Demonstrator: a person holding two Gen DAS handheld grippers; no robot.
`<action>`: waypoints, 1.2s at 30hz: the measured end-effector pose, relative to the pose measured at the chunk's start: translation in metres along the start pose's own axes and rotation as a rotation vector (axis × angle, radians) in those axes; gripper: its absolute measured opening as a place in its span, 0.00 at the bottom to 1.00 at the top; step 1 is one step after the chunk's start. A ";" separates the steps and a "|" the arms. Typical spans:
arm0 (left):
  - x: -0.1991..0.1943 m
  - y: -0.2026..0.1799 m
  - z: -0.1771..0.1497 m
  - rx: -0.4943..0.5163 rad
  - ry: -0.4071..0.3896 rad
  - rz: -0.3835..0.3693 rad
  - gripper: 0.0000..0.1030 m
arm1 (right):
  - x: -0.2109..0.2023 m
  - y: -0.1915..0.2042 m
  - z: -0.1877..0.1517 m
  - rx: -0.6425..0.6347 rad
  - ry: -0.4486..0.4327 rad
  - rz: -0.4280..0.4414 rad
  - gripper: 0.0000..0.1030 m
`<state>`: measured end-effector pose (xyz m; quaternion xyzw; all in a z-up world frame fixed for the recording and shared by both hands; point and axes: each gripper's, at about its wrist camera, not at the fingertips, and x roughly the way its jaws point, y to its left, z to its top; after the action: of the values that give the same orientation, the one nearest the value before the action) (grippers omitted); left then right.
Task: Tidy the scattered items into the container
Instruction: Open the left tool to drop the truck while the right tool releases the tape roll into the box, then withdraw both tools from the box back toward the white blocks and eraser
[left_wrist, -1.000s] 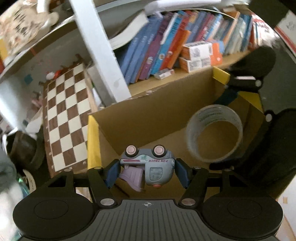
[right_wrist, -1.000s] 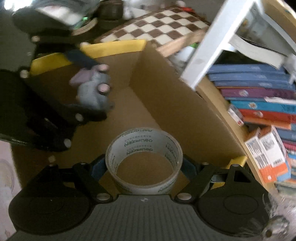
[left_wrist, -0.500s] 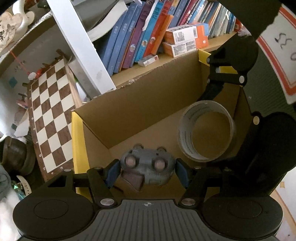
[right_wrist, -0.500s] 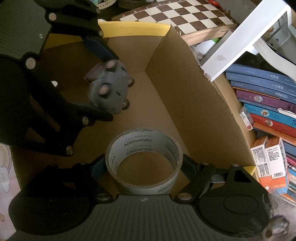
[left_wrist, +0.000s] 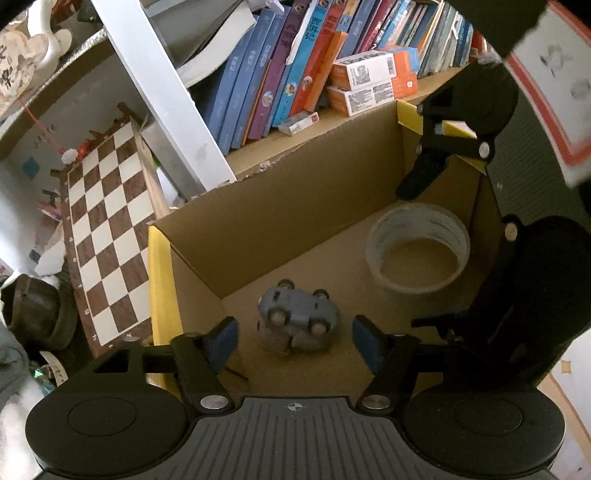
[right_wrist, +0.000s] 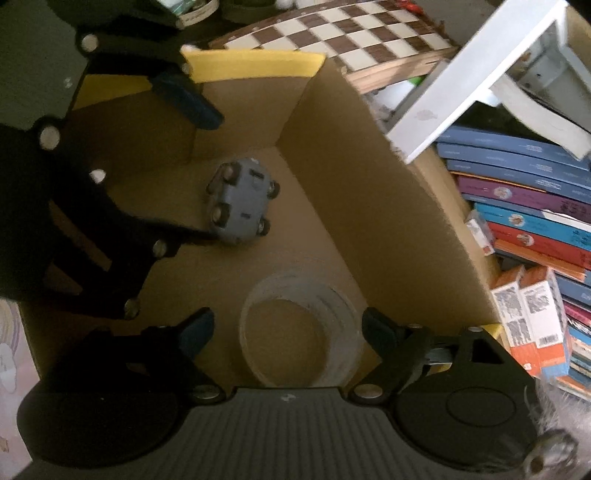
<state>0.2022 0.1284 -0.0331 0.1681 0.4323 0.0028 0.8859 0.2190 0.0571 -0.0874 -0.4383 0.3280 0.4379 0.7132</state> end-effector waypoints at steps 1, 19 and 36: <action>-0.001 -0.001 0.000 0.001 -0.003 0.006 0.73 | -0.003 0.000 -0.002 0.016 -0.006 -0.005 0.87; -0.064 -0.010 -0.011 -0.043 -0.137 0.067 0.78 | -0.090 -0.011 -0.042 0.345 -0.182 -0.090 0.87; -0.118 -0.030 -0.023 -0.130 -0.277 0.066 0.80 | -0.137 -0.019 -0.098 0.554 -0.288 -0.194 0.87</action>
<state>0.1065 0.0893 0.0347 0.1233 0.2990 0.0369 0.9455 0.1731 -0.0824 -0.0035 -0.1904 0.2868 0.3196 0.8828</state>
